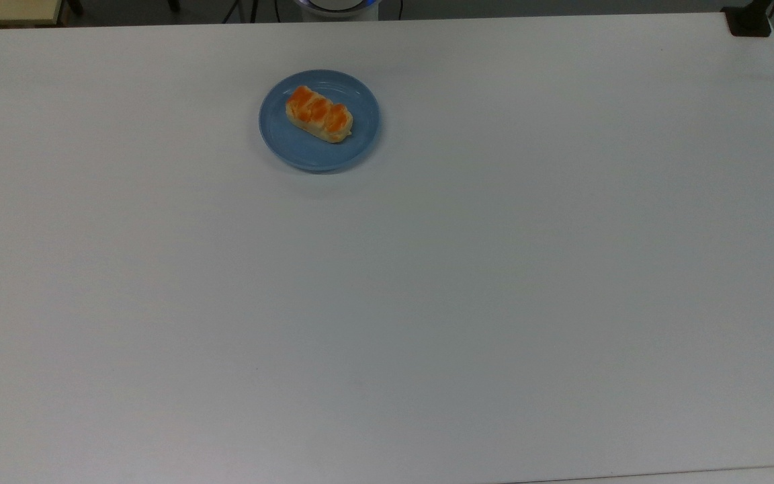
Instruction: Put the bread on the table
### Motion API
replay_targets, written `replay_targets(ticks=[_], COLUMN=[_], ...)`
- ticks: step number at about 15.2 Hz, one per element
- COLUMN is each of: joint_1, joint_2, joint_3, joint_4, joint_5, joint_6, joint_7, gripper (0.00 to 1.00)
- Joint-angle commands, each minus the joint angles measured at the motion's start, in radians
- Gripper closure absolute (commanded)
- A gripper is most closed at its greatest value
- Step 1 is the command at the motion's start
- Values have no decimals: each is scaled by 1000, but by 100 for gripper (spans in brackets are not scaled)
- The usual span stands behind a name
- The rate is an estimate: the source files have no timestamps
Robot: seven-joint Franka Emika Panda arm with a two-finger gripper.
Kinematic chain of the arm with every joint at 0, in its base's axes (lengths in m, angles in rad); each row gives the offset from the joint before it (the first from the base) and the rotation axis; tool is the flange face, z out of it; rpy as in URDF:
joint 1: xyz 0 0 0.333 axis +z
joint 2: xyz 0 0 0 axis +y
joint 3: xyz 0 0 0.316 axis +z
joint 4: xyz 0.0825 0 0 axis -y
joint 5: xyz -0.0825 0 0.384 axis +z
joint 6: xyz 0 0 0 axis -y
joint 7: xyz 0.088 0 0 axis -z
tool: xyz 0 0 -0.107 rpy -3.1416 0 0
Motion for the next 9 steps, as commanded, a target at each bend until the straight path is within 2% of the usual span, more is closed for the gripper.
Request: replay_targets(ticks=[1,3,6,9], joint_1=[8,11,11,13], joint_2=[-76,-110,-125,-134], joint_3=[-8,-6,-6,-6], joint_4=[-127,-202,-273,-339], joint_5=[-25,-56,-59,-62], joint_6=[-7,-1,9,44], joint_7=[-77,-206,-328,-535], gripper=[0,0,0,0])
